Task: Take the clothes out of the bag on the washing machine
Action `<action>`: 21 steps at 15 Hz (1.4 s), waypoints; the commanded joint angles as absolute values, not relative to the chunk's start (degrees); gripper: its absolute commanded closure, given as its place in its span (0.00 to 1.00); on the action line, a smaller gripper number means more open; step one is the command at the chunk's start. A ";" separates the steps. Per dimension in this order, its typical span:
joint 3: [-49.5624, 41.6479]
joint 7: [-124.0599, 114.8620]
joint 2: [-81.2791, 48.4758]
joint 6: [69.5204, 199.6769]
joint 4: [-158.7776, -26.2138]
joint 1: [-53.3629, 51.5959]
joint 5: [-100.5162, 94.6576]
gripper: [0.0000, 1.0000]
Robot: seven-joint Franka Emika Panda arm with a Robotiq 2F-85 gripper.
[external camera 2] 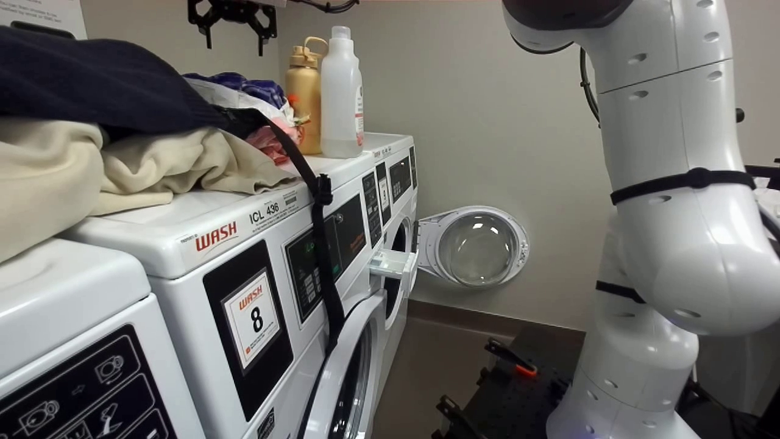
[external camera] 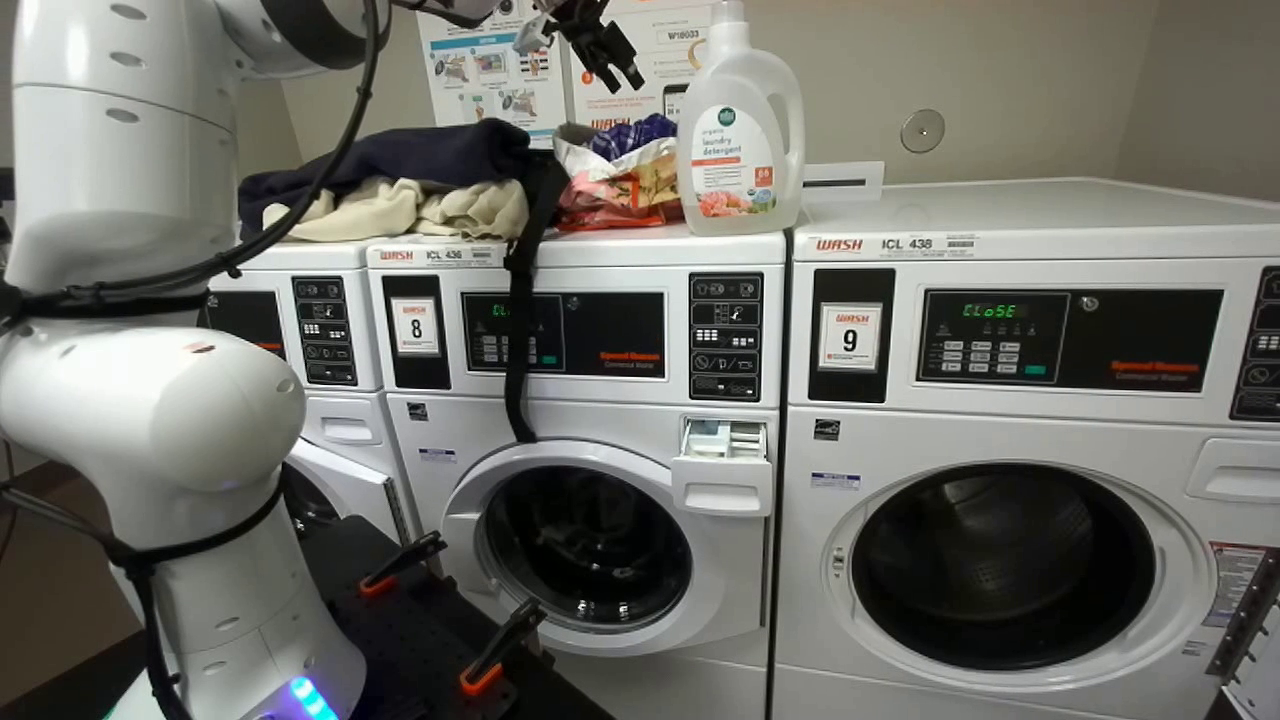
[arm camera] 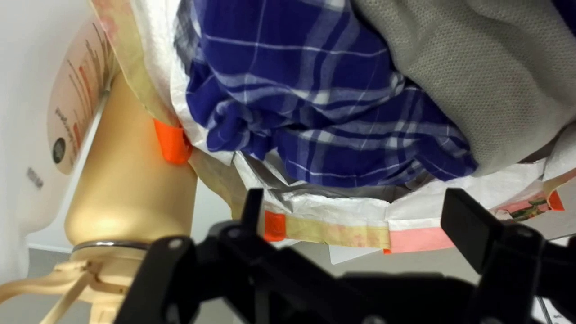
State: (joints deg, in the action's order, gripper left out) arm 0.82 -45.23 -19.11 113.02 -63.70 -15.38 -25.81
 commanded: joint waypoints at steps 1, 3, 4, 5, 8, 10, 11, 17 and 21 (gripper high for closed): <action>0.51 -45.44 -18.94 113.59 -66.38 -14.38 -24.98 0.00; 0.65 -45.70 -18.88 114.18 -68.62 -13.46 -23.43 0.00; 0.81 -45.61 -18.90 114.18 -69.55 -13.02 -22.43 0.10; 1.01 -45.44 -18.86 114.25 -70.71 -12.50 -20.99 0.28; 0.98 -45.59 -18.88 114.43 -73.13 -11.61 -17.94 0.51; 0.87 -45.53 -18.86 114.62 -73.93 -11.31 -16.92 0.66; 0.85 -45.49 -18.86 114.77 -74.07 -11.19 -16.64 0.73; 0.97 -45.76 -19.01 115.42 -72.46 -11.10 -14.71 1.00; 1.69 -48.58 -18.85 121.07 -70.68 -11.28 -10.02 0.97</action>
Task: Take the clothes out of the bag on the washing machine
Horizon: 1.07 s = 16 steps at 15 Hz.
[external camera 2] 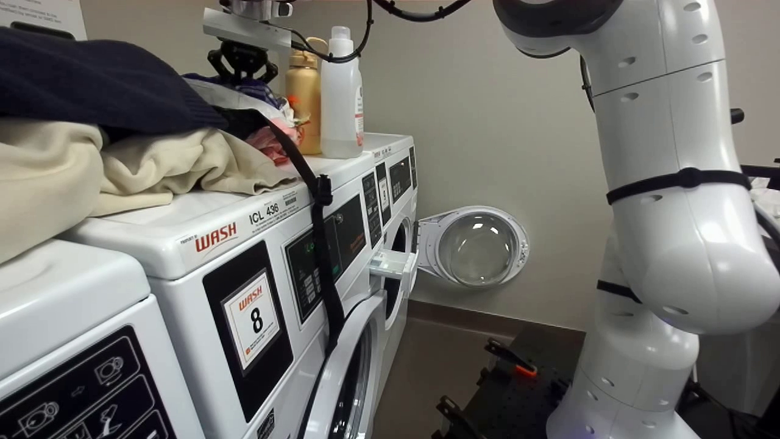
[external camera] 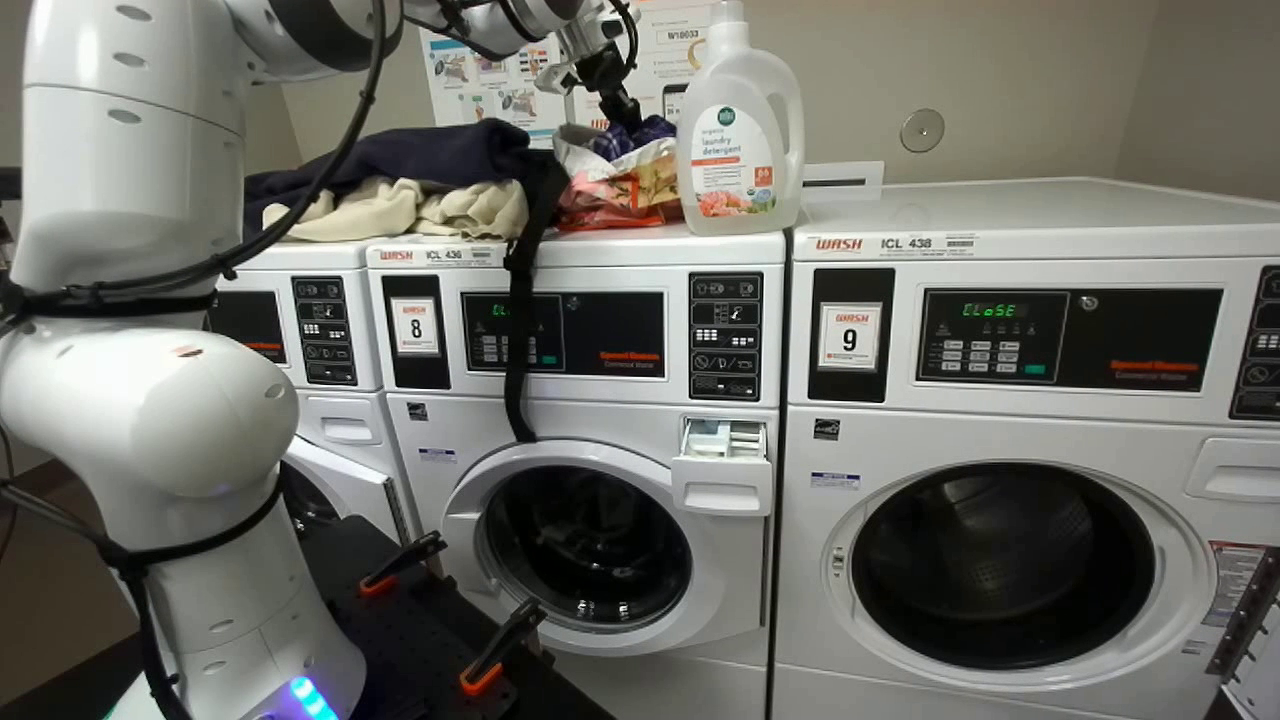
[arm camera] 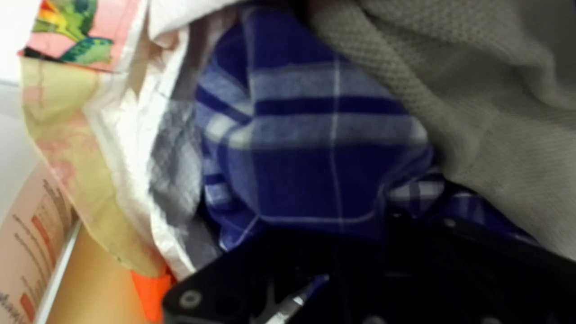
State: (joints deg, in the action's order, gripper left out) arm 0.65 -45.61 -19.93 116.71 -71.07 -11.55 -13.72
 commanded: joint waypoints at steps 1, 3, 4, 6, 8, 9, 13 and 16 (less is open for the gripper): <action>1.83 -49.78 -18.90 122.75 -70.11 -11.61 -8.82 0.97; 2.40 -52.38 -18.96 126.49 -68.82 -12.46 -6.83 0.97; 2.77 -53.92 -19.00 128.76 -68.22 -13.17 -6.77 0.97; 3.73 -56.32 -19.24 133.24 -66.56 -14.59 -6.84 0.97; 4.80 -57.85 -19.89 137.32 -64.13 -16.49 -7.52 0.97; 5.32 -58.49 -20.33 139.20 -62.71 -17.60 -8.02 0.97; 8.32 -57.28 -22.82 144.66 -55.93 -22.22 -7.36 0.97; 11.82 -52.92 -25.47 143.26 -49.11 -25.70 -3.75 0.97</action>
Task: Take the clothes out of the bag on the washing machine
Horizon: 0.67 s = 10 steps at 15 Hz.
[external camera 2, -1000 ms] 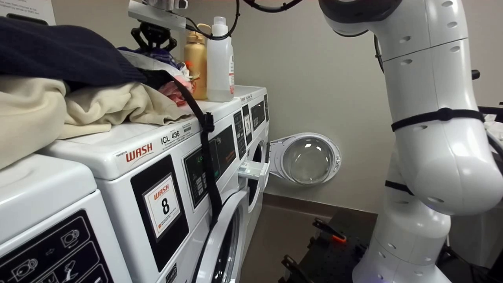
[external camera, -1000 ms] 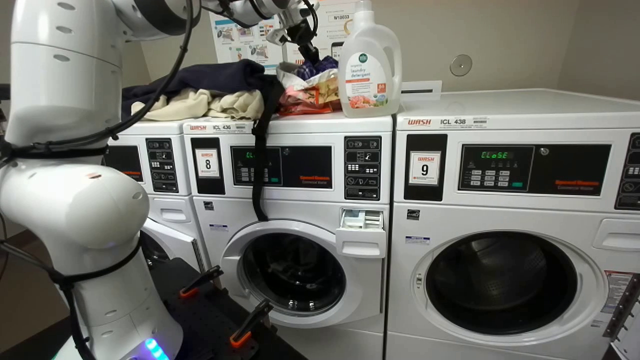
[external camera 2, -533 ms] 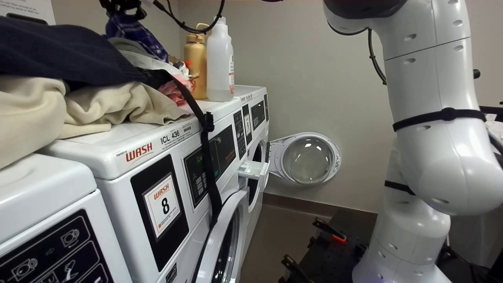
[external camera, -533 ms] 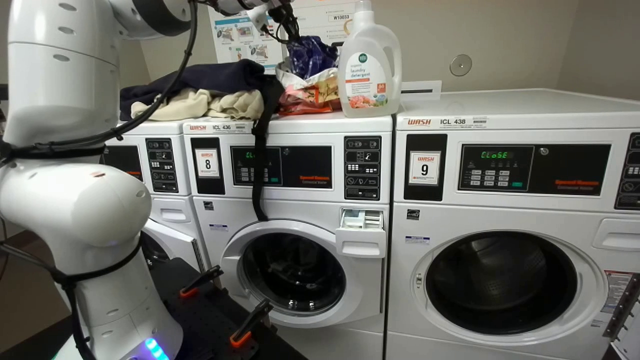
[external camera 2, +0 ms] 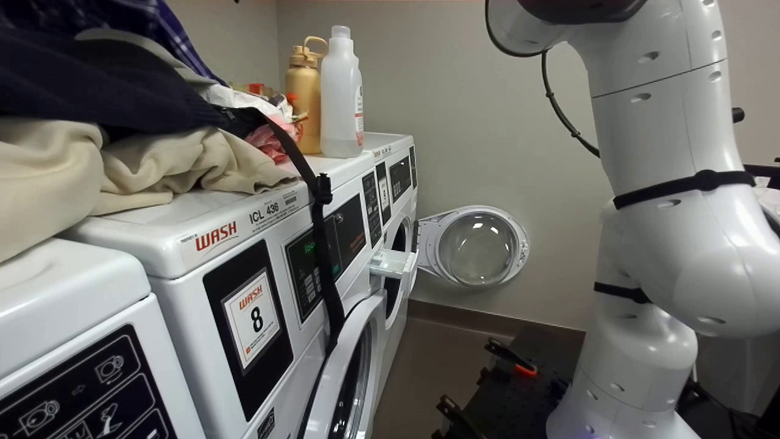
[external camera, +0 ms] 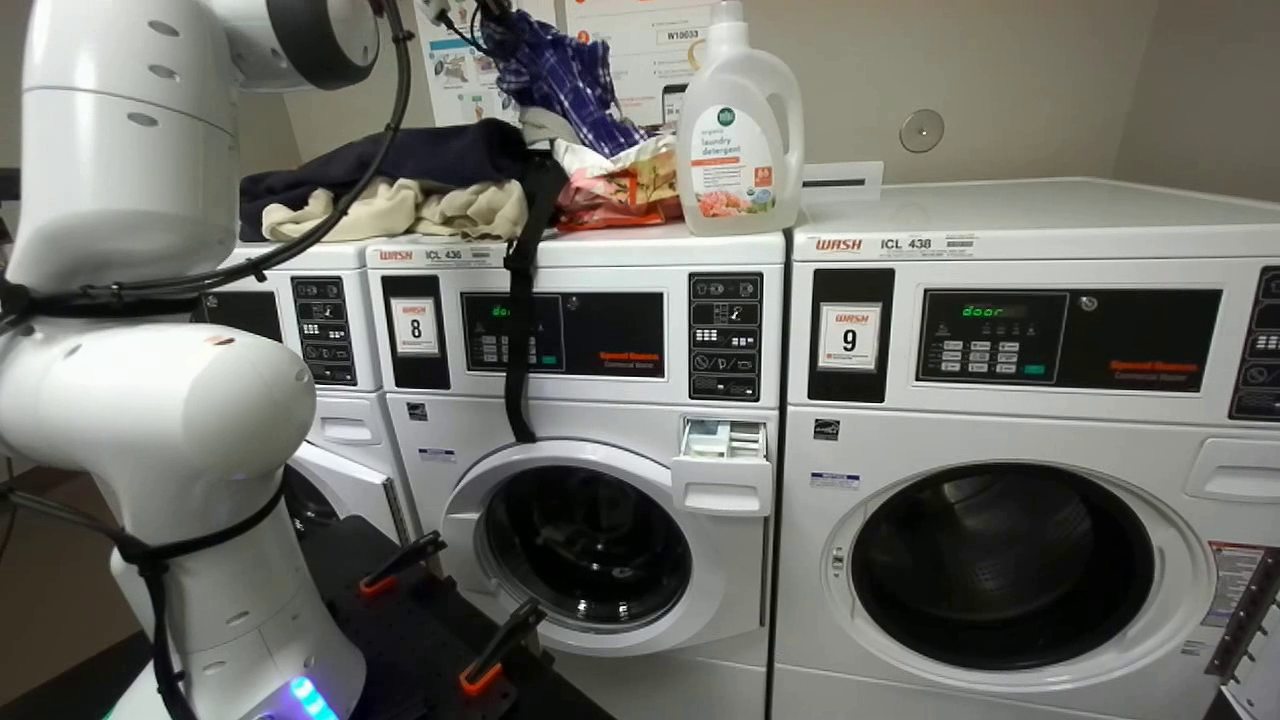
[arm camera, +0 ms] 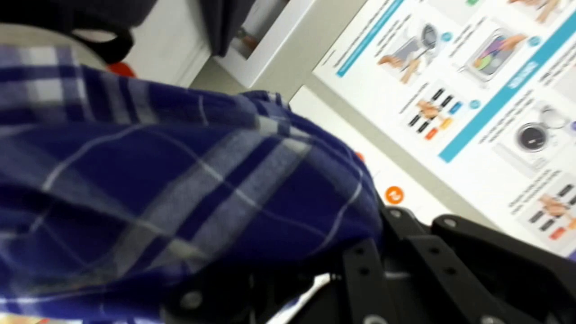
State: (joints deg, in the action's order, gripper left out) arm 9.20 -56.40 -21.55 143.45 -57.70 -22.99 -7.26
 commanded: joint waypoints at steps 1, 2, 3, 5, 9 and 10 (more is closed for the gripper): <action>13.30 -51.07 -26.29 141.87 -46.76 -26.80 -2.15 0.97; 14.59 -48.83 -26.73 141.22 -45.08 -27.80 -0.64 0.97; 15.94 -46.80 -27.20 140.33 -43.31 -28.79 1.20 0.97; 20.34 -43.64 -28.86 136.23 -38.40 -30.05 2.98 0.97; 24.09 -39.16 -29.91 129.54 -33.10 -34.97 8.67 0.98; 24.76 -38.04 -30.39 128.16 -31.73 -36.38 10.25 0.98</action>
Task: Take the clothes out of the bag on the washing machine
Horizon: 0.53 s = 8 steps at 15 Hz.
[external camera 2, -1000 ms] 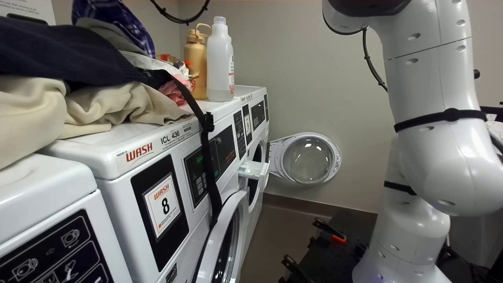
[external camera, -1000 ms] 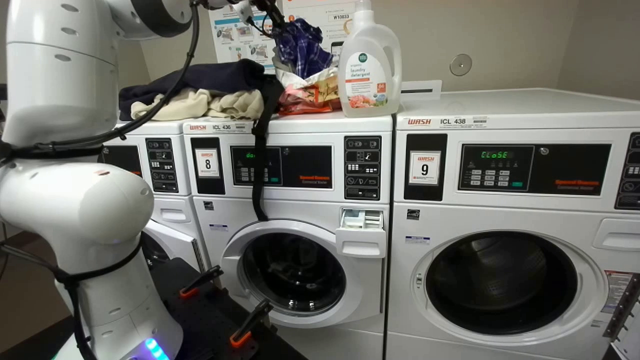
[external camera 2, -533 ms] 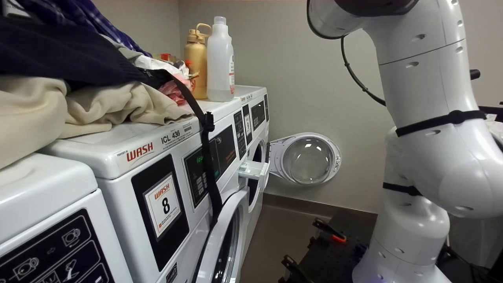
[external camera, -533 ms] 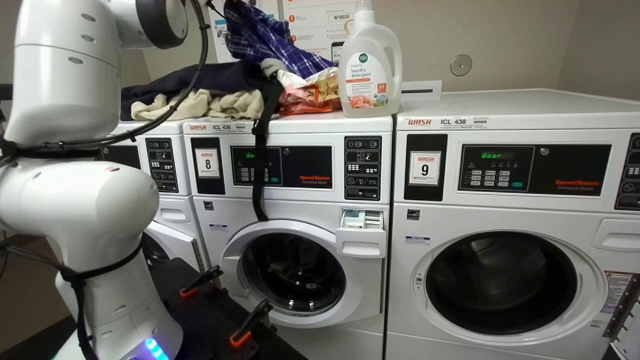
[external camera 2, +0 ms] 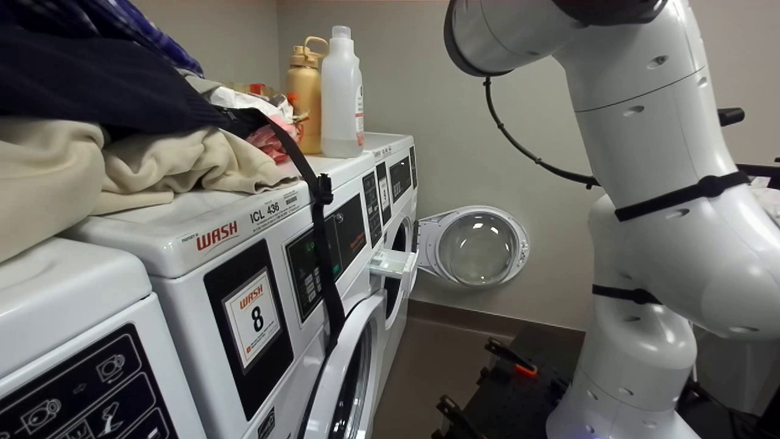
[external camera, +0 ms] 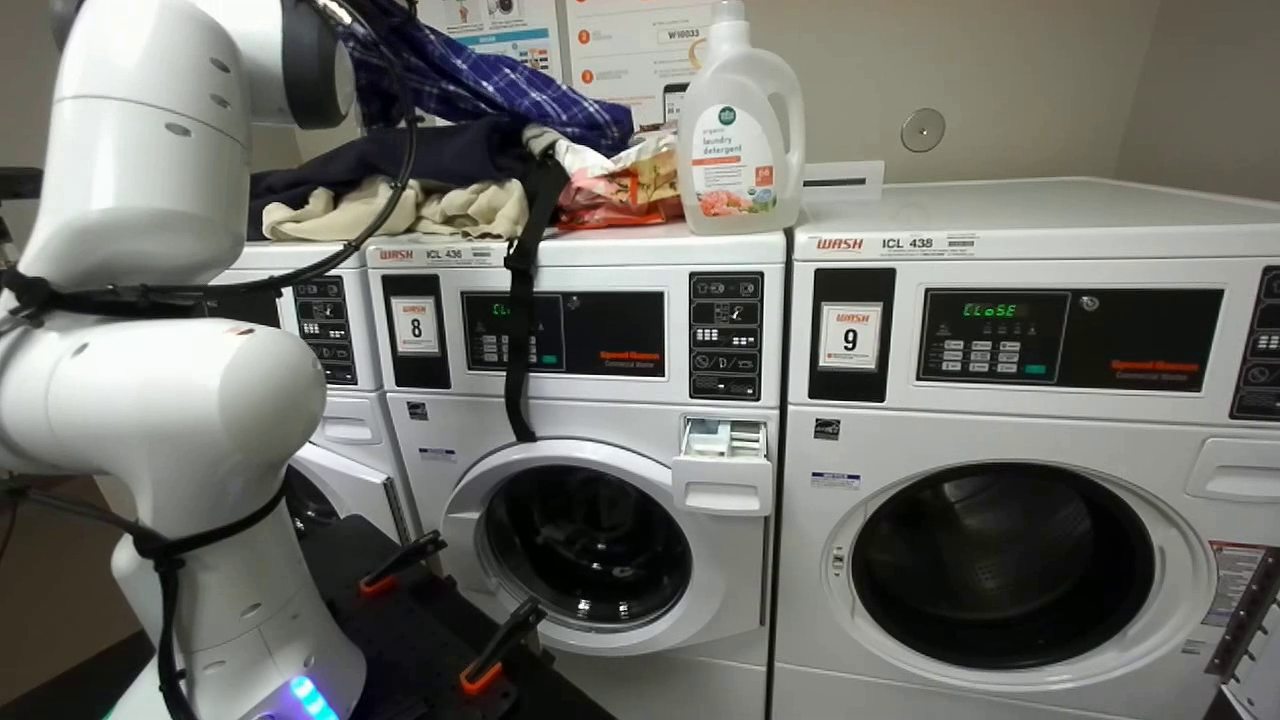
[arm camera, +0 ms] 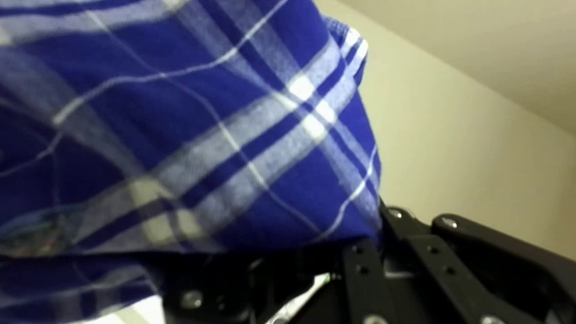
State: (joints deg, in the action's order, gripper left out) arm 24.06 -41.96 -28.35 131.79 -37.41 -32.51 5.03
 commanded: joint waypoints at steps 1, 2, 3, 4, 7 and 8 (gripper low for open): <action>25.07 -36.55 -30.73 126.80 -30.56 -37.57 12.34 0.98; 25.40 -35.55 -31.44 125.66 -29.49 -38.62 14.56 0.98; 25.85 -34.61 -32.28 124.42 -28.30 -39.15 17.12 0.98; 26.00 -34.27 -33.05 123.09 -27.46 -39.65 19.25 0.98; 23.20 -36.77 -36.19 119.18 -26.89 -39.14 21.10 0.98; 22.23 -37.30 -37.14 117.62 -26.68 -38.44 21.05 0.98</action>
